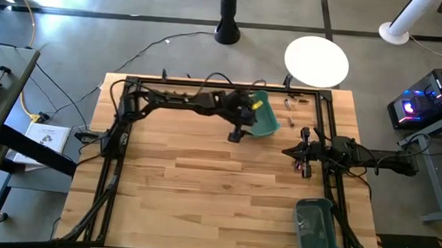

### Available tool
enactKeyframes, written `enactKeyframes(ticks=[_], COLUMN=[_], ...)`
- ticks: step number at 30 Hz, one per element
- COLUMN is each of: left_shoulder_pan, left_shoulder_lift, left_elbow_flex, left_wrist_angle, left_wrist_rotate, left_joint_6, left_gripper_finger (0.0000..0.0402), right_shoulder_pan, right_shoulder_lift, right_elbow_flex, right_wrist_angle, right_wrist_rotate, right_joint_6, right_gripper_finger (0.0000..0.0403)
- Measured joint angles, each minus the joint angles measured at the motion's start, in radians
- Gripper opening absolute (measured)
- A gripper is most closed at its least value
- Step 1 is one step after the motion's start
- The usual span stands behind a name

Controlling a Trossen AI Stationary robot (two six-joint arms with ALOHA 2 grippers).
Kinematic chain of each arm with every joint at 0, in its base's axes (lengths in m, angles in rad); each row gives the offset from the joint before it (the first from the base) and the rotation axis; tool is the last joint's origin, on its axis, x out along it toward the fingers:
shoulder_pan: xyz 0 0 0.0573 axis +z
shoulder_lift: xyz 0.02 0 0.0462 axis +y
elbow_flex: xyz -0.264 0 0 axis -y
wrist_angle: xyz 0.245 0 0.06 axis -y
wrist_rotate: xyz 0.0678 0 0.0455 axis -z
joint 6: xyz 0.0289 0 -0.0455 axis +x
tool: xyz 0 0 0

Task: Sort batteries
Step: Prepare the green bin

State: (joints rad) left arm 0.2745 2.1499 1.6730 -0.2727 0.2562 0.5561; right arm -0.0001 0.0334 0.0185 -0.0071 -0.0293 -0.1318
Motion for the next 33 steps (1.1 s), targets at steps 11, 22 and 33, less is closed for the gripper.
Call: enactKeyframes(ticks=[11, 22, 33], left_shoulder_pan=[-0.021, -0.026, -0.048], left_shoulder_lift=[0.114, 0.134, 0.110], left_elbow_flex=[0.084, 0.084, 0.084], left_wrist_angle=[-0.021, -0.054, -0.066], left_wrist_rotate=[-0.013, -0.072, -0.074], left_joint_6=[-0.140, -0.170, -0.159], left_gripper_finger=[0.0269, 0.0232, 0.0056], right_shoulder_pan=[0.000, 0.000, 0.000], right_shoulder_lift=[0.000, 0.000, 0.000], right_elbow_flex=[0.000, 0.000, 0.000], right_wrist_angle=[0.000, 0.000, 0.000], right_wrist_rotate=[0.000, 0.000, 0.000], right_joint_6=[0.000, 0.000, 0.000], right_gripper_finger=[0.0000, 0.0000, 0.0000])
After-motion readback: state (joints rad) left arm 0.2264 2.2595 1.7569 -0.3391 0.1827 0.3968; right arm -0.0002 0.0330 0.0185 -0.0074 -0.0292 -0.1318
